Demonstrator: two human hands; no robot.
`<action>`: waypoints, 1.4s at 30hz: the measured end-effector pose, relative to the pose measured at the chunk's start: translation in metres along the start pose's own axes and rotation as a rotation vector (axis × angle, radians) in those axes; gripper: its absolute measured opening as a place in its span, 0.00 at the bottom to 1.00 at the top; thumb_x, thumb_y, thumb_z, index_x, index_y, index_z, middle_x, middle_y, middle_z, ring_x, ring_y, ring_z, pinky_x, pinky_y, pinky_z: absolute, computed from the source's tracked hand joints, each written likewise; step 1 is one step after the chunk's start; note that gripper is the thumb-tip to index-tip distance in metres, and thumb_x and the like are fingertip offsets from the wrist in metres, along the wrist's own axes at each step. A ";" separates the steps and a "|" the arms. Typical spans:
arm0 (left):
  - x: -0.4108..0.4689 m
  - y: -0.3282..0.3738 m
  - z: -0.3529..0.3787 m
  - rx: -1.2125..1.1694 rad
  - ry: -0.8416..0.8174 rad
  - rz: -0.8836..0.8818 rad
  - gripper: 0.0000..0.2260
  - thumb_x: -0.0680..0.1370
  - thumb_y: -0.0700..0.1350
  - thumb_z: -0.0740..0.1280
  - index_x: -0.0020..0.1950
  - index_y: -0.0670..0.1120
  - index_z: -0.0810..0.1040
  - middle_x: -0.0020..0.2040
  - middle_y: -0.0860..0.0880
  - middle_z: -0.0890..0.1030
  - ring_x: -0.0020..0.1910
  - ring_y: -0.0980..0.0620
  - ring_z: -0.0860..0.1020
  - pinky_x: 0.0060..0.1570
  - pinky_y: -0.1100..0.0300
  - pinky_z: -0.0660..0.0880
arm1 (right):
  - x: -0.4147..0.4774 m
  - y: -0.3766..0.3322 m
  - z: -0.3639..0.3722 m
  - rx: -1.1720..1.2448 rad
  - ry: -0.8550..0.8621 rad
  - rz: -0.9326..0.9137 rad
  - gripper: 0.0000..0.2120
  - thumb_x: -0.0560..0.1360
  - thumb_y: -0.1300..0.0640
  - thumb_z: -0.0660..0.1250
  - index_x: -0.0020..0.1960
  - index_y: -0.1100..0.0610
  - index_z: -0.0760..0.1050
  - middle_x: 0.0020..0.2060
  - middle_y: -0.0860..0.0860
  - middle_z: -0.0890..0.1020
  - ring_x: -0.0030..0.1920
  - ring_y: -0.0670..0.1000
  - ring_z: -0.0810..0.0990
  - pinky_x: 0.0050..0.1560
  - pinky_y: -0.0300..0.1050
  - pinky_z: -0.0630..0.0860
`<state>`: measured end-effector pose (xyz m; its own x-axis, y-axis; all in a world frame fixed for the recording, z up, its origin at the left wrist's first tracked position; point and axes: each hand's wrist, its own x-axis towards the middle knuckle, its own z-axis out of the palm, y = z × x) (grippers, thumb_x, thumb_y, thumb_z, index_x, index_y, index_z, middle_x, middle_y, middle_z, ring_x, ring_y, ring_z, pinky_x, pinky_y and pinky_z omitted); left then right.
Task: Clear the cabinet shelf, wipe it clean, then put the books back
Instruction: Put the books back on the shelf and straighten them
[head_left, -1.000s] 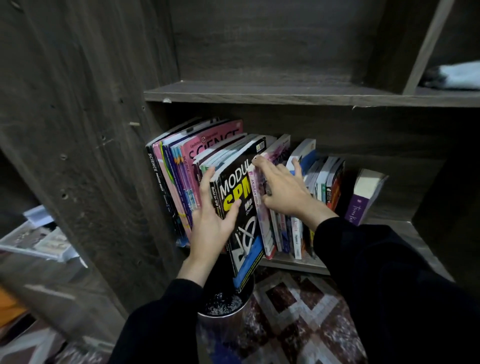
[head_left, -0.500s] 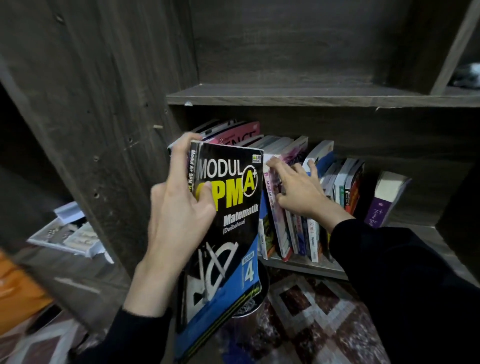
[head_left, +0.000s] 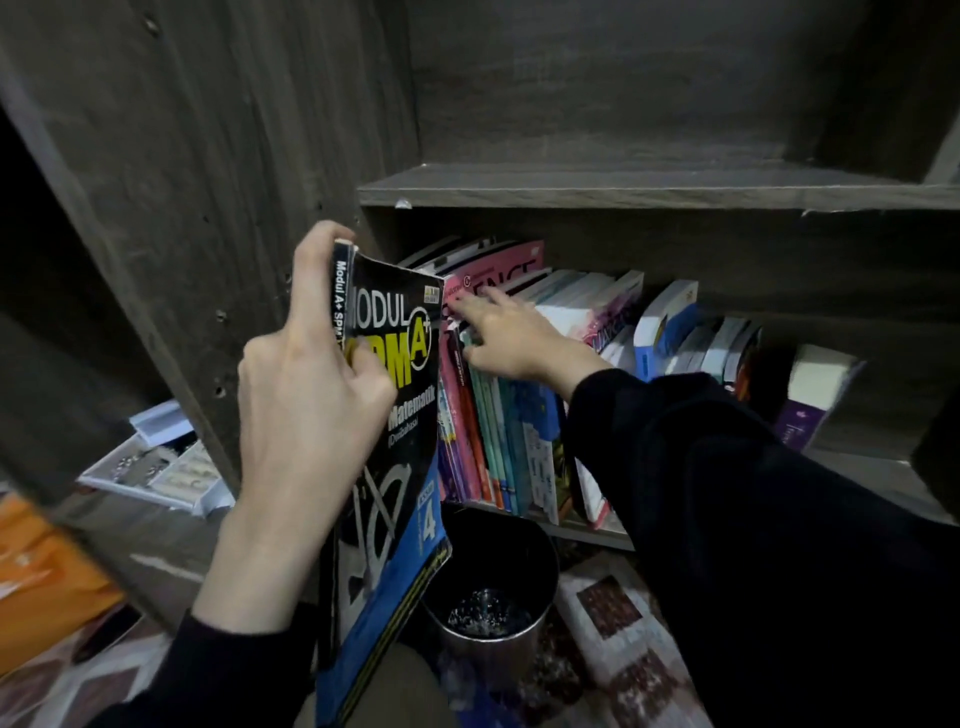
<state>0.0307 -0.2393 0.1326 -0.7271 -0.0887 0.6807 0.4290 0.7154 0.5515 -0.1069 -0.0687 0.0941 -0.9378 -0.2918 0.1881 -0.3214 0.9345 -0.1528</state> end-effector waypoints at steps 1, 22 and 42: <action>0.000 -0.002 -0.001 -0.003 -0.002 -0.002 0.31 0.72 0.33 0.63 0.72 0.54 0.64 0.25 0.45 0.73 0.23 0.50 0.73 0.31 0.65 0.68 | 0.004 0.001 0.004 -0.011 -0.041 0.016 0.34 0.76 0.54 0.61 0.78 0.53 0.50 0.77 0.53 0.56 0.76 0.54 0.53 0.75 0.53 0.47; 0.023 0.000 0.011 -0.039 -0.061 0.087 0.30 0.72 0.34 0.63 0.70 0.56 0.64 0.26 0.49 0.73 0.24 0.55 0.74 0.36 0.62 0.74 | -0.012 0.018 0.013 -0.187 0.109 -0.037 0.31 0.76 0.46 0.63 0.76 0.49 0.57 0.74 0.51 0.63 0.72 0.54 0.61 0.73 0.55 0.55; 0.005 -0.069 0.135 -0.248 0.152 0.110 0.27 0.76 0.35 0.63 0.68 0.56 0.58 0.52 0.50 0.80 0.25 0.45 0.75 0.28 0.47 0.76 | -0.018 0.023 0.015 -0.204 0.185 -0.079 0.28 0.74 0.45 0.63 0.72 0.49 0.62 0.69 0.50 0.68 0.70 0.53 0.65 0.69 0.54 0.59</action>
<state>-0.0751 -0.1956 0.0330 -0.5885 -0.1361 0.7970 0.6319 0.5375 0.5584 -0.0993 -0.0452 0.0726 -0.8649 -0.3409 0.3684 -0.3422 0.9374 0.0641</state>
